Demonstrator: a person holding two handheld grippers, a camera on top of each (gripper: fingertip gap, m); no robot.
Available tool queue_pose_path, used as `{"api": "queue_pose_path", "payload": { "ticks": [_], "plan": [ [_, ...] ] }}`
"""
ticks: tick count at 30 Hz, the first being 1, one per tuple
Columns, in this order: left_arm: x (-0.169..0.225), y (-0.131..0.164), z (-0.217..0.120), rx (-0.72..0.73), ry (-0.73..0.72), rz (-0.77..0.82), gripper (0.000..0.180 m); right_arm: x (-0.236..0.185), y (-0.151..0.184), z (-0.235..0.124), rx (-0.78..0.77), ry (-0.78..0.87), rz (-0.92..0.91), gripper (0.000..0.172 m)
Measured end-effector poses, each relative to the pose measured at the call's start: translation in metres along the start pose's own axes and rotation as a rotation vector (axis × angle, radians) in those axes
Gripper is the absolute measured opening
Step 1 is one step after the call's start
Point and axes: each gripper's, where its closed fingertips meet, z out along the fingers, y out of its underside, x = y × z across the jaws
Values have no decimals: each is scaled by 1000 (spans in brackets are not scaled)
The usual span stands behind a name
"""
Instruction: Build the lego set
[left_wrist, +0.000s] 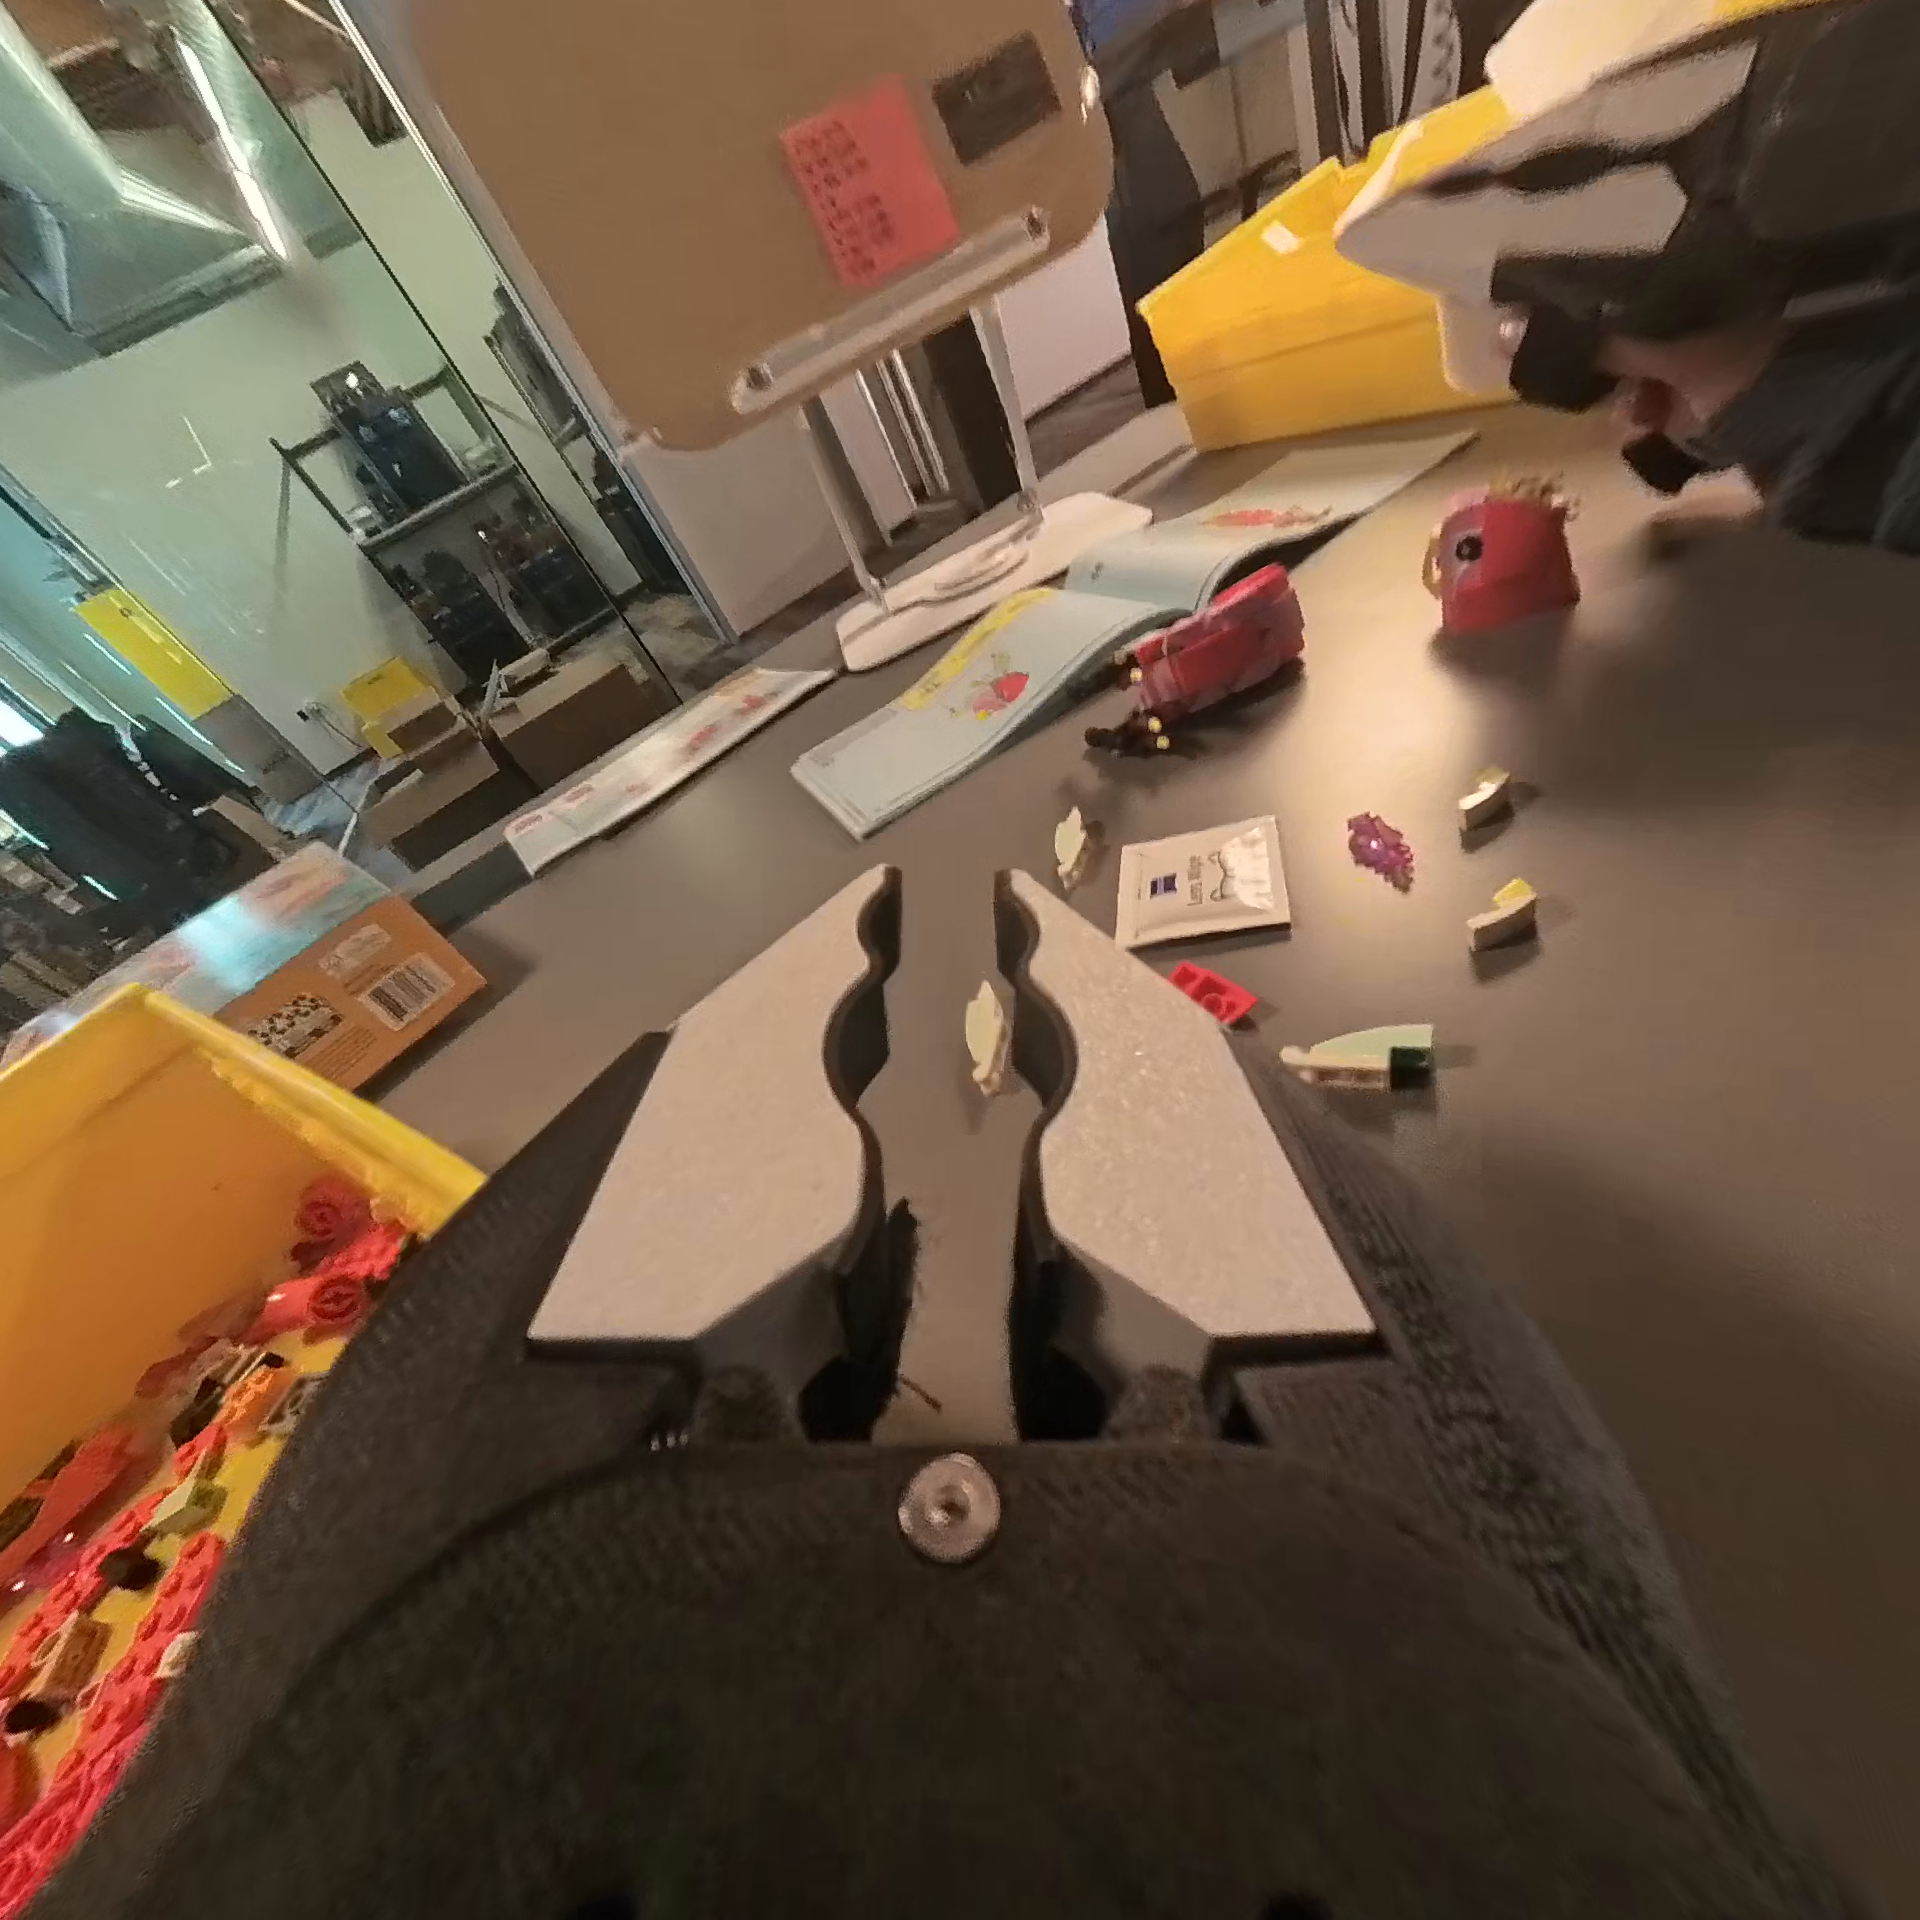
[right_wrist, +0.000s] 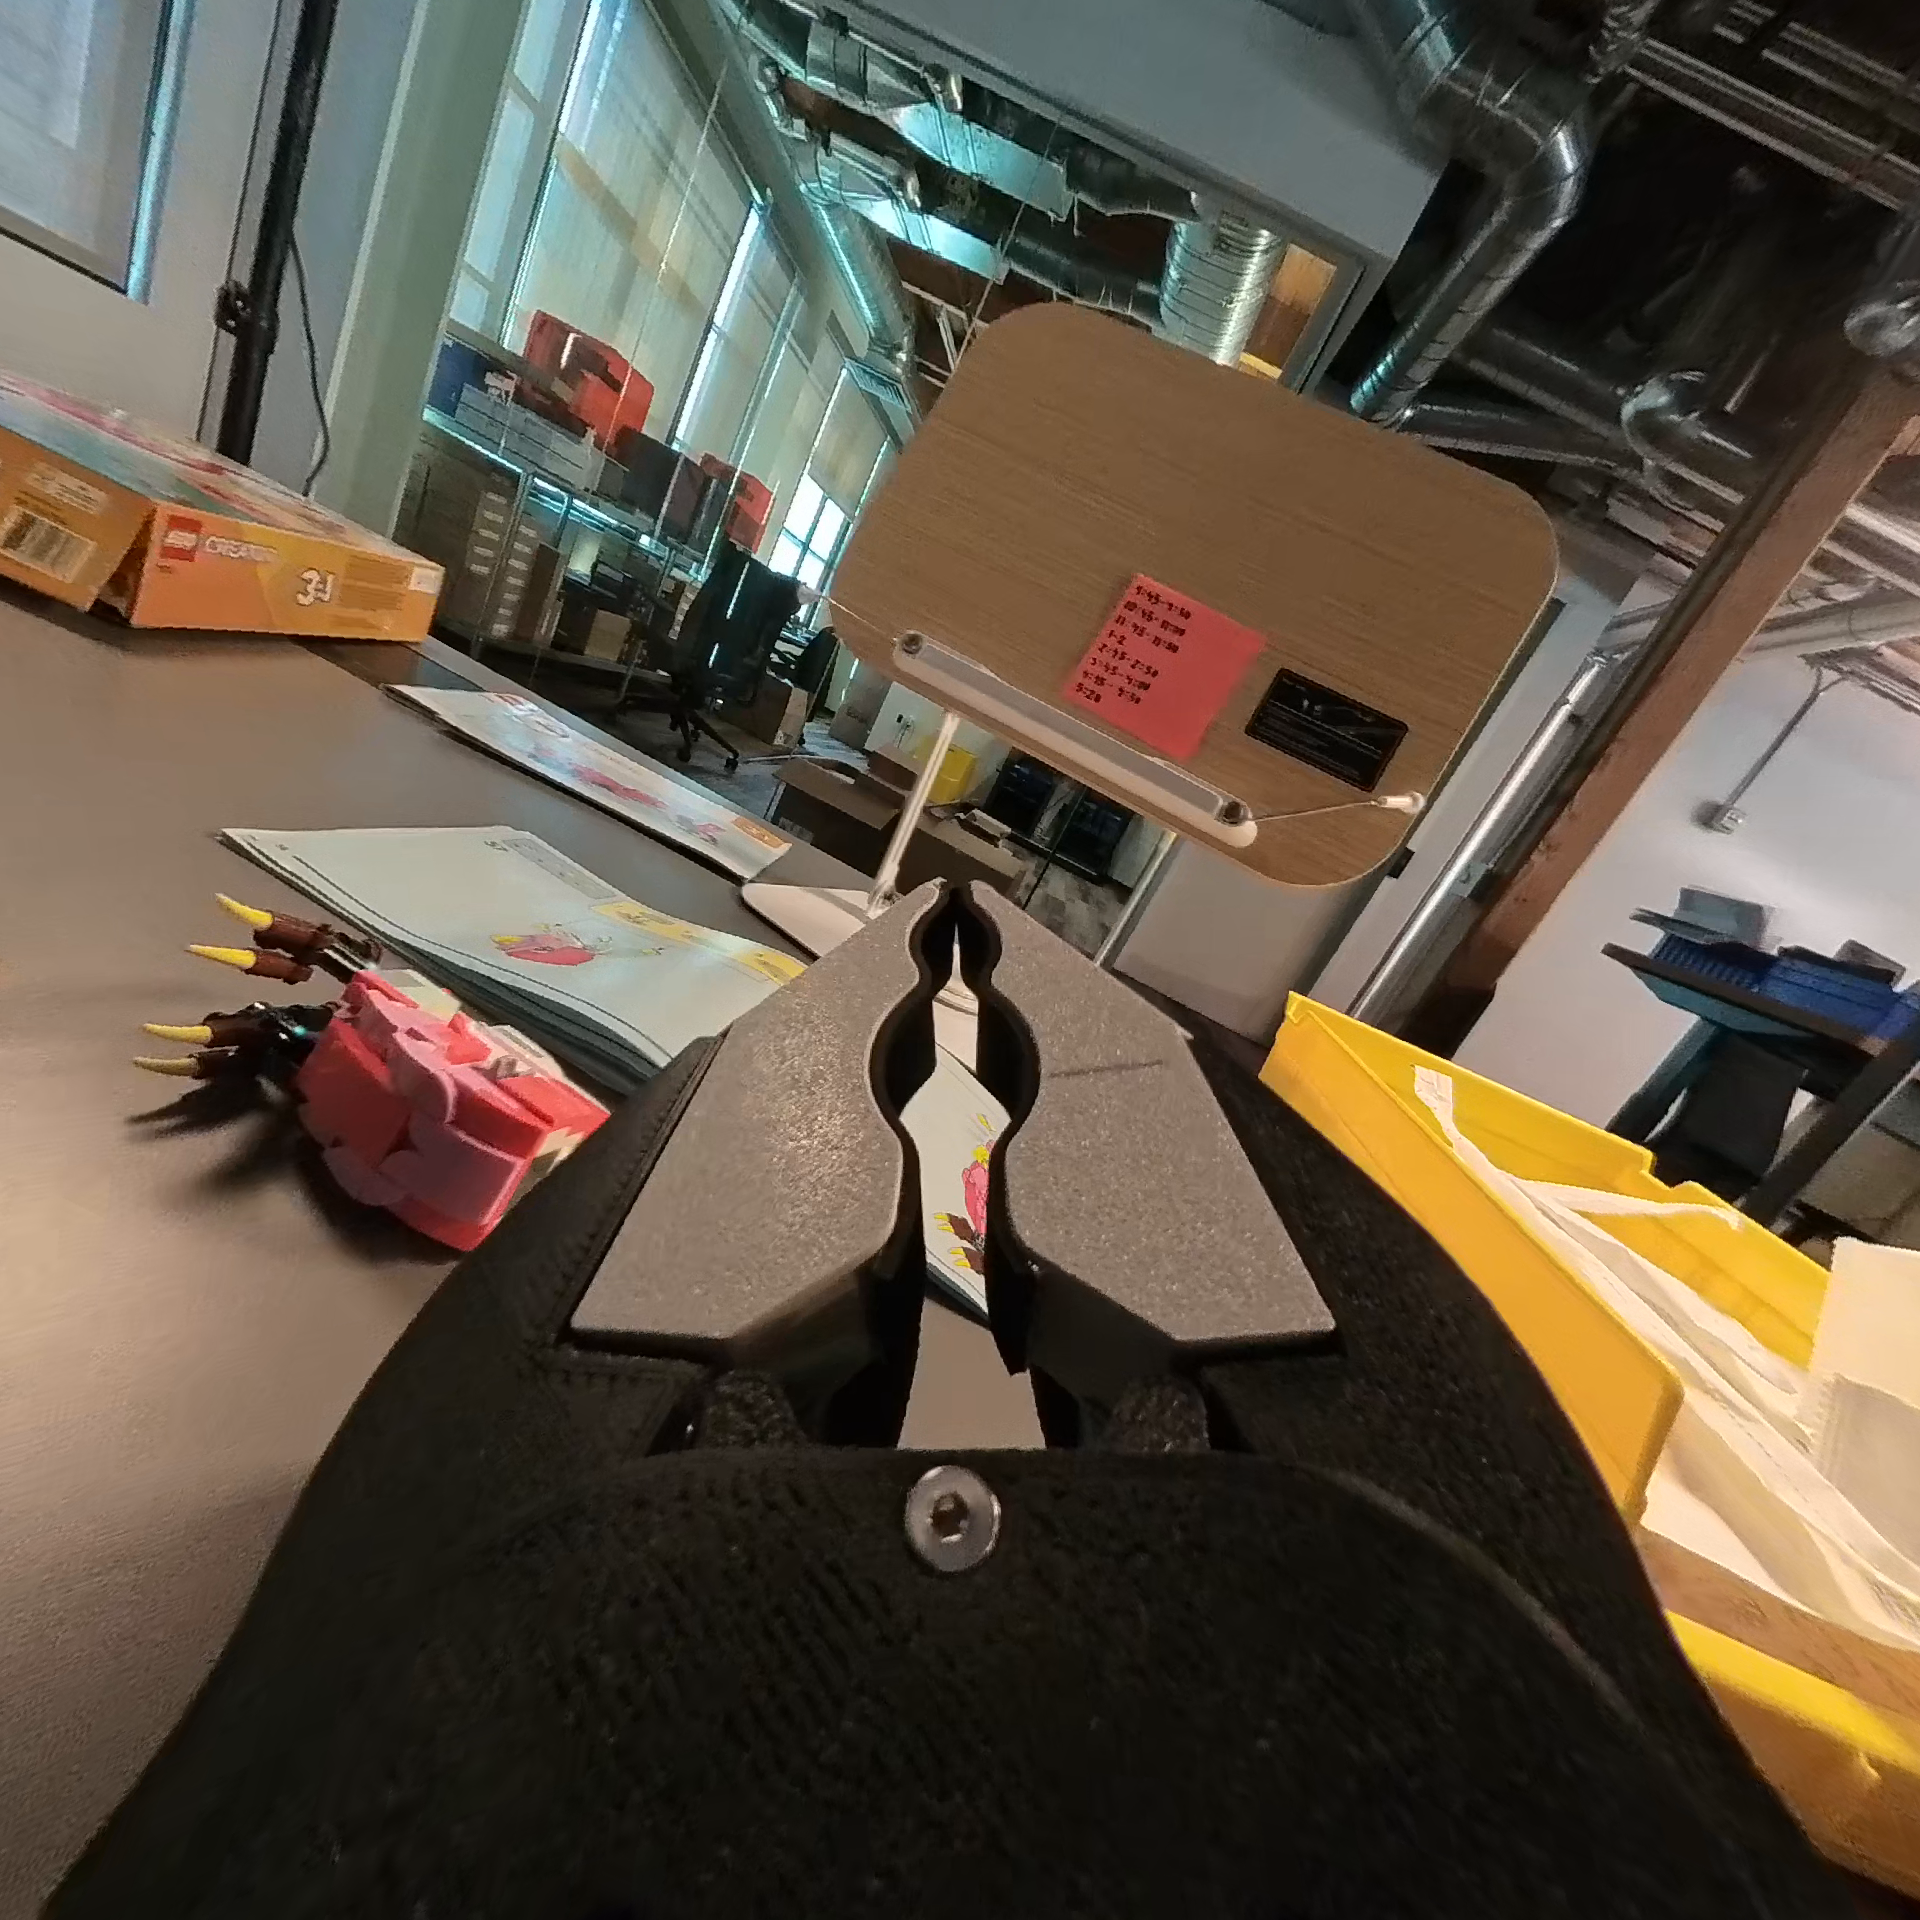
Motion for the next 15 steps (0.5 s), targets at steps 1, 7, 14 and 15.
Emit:
{"api": "queue_pose_path", "payload": {
  "ticks": [1,7,14,15],
  "plan": [
    [-2,-6,-4,33,-9,-15,18,-2,-1,-1,2,-5,-6,0],
    [-30,-71,-78,307,-100,-155,25,2,-48,-31,149,72,1,4],
    [-216,-60,-228,481,-790,-95,24,-83,-99,-20,187,-158,-1,4],
    [-242,-42,-241,448,-856,-123,23,-106,-111,-14,197,-225,15,5]
  ]
}}
